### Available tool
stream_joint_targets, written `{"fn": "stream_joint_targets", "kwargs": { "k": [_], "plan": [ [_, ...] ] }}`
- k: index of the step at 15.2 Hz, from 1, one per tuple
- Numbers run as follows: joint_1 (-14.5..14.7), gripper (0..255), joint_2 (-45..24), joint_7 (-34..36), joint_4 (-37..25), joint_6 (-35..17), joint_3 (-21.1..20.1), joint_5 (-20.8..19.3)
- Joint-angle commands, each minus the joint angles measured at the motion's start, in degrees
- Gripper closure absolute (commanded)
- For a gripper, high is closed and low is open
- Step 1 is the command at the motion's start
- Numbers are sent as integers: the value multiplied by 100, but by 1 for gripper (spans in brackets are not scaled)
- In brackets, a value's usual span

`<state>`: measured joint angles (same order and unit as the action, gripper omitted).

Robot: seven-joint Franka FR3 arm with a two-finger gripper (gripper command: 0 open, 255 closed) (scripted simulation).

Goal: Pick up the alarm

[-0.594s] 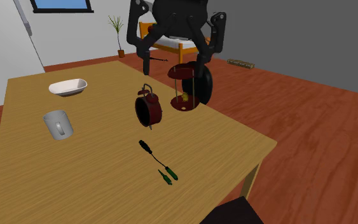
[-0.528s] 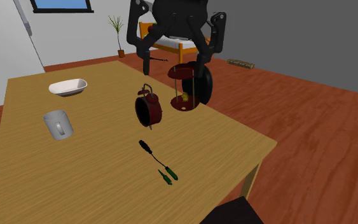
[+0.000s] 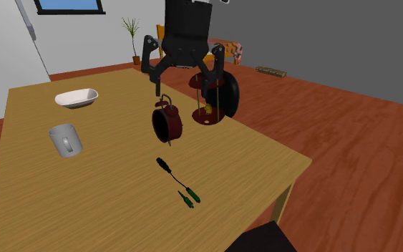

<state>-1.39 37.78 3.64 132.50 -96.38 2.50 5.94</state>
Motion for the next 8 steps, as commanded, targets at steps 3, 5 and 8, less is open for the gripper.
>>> {"fn": "stream_joint_targets", "kwargs": {
  "k": [3,5,8],
  "plan": [
    [-9,0,-611,139,-21,-754,-89,37],
    [-17,0,-969,198,-95,-1112,-121,46],
    [-29,0,-1532,290,-269,-1611,-160,51]
  ]
}}
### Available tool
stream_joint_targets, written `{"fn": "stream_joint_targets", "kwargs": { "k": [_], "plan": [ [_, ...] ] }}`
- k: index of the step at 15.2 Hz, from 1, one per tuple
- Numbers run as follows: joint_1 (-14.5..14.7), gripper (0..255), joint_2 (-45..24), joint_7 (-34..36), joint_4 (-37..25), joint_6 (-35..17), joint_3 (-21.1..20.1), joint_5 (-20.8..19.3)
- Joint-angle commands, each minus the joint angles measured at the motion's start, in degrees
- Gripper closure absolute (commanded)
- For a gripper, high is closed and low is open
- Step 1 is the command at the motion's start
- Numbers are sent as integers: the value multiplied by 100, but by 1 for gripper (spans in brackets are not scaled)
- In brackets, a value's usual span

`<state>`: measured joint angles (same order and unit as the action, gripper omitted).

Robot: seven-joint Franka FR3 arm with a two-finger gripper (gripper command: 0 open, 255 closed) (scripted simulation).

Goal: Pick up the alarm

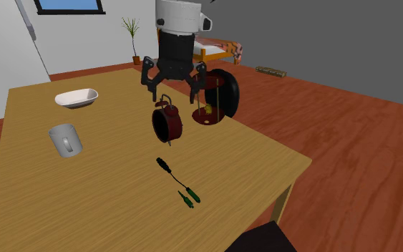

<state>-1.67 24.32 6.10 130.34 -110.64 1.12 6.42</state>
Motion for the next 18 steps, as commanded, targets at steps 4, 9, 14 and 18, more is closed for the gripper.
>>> {"fn": "stream_joint_targets", "kwargs": {
  "k": [4,9,14,18],
  "plan": [
    [-17,0,-968,172,-396,-770,-59,-7],
    [-39,0,-1976,344,-999,-1354,-82,-45],
    [-51,0,-2992,523,-1785,-1760,-69,-104],
    [-49,0,-3104,493,-1608,-2047,-72,-82]
  ]
}}
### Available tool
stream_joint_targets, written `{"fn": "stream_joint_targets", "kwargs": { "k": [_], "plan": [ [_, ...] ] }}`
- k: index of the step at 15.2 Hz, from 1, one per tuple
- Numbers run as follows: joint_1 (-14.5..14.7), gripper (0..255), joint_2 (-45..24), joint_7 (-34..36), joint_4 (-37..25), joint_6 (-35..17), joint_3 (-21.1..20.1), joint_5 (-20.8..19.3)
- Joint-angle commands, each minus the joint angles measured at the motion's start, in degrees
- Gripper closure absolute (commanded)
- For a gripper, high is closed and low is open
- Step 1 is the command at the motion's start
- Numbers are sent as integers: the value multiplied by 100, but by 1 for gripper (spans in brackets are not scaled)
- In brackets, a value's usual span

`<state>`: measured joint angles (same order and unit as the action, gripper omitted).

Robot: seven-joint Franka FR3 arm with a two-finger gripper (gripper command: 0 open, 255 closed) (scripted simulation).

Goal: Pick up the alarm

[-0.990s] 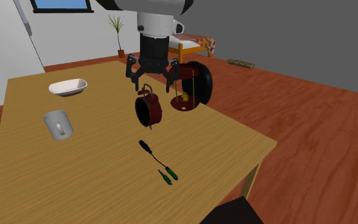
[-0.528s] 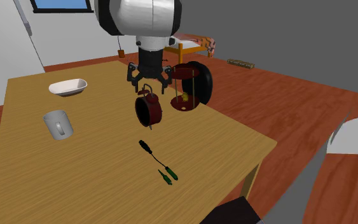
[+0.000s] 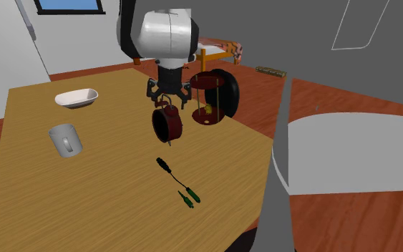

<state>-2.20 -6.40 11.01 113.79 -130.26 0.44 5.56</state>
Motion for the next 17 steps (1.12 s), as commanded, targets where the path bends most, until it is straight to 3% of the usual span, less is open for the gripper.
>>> {"fn": "stream_joint_targets", "kwargs": {
  "k": [1,6,7,17],
  "plan": [
    [5,0,-62,-6,87,-155,-5,9],
    [5,0,-146,-27,187,-338,-8,25],
    [6,255,-147,-25,186,-338,-9,25],
    [5,255,-112,-19,150,-267,-6,19]
  ]
}}
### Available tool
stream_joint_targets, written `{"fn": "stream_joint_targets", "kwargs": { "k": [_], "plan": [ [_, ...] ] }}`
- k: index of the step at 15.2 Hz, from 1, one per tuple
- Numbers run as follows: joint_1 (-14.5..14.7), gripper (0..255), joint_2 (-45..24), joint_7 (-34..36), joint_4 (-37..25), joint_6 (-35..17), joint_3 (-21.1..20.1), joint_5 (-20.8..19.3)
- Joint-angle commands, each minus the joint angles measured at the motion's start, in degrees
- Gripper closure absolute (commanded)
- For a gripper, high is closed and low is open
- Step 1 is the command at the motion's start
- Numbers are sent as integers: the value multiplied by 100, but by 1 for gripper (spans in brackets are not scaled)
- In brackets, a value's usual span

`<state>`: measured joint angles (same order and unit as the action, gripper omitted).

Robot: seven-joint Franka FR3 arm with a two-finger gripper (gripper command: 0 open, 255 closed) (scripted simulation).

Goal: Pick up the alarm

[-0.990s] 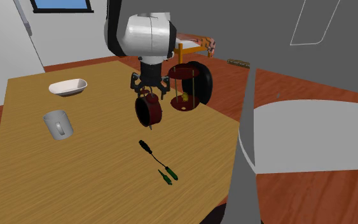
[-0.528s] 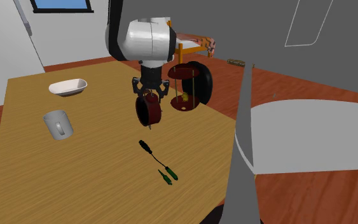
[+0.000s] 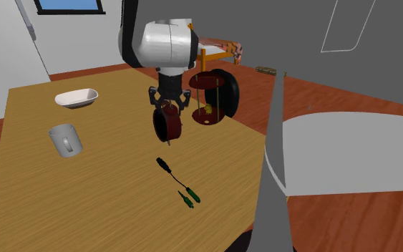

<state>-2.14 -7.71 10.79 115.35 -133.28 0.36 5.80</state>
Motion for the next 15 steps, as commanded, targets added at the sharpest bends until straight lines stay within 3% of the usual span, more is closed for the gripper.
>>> {"fn": "stream_joint_targets", "kwargs": {
  "k": [1,15],
  "plan": [
    [-1,255,52,11,-45,105,3,-11],
    [-6,255,373,105,-677,1056,15,-77]
  ]
}}
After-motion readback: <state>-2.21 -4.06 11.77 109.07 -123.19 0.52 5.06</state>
